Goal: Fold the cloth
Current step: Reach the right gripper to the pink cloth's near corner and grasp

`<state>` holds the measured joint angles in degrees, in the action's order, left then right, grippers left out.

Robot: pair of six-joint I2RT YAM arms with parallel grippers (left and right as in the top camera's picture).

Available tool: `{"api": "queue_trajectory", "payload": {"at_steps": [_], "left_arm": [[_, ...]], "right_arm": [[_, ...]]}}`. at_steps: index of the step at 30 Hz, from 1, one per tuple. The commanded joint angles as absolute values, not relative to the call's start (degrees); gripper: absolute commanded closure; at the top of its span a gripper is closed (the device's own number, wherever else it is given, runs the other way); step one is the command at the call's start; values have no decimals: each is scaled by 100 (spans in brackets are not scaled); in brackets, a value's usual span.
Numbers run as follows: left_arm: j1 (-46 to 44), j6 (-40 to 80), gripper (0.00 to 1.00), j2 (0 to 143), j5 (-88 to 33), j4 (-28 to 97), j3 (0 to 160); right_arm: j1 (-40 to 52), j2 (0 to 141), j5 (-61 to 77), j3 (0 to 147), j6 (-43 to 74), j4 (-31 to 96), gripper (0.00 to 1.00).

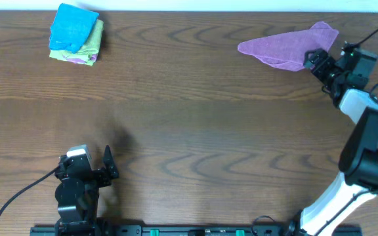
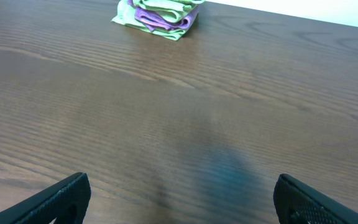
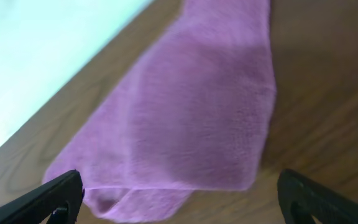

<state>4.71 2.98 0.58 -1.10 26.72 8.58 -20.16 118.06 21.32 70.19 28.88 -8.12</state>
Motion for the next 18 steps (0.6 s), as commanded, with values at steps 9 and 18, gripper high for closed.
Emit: {"api": "queue_trajectory", "payload": {"at_steps": [9, 18], "left_arm": [[447, 274, 5, 25, -71, 2676, 757], [447, 274, 5, 25, -71, 2676, 757]], "right_arm": [[-1920, 12693, 2545, 8335, 3341, -486, 4], [-1920, 12752, 2335, 8337, 3291, -152, 35]]}}
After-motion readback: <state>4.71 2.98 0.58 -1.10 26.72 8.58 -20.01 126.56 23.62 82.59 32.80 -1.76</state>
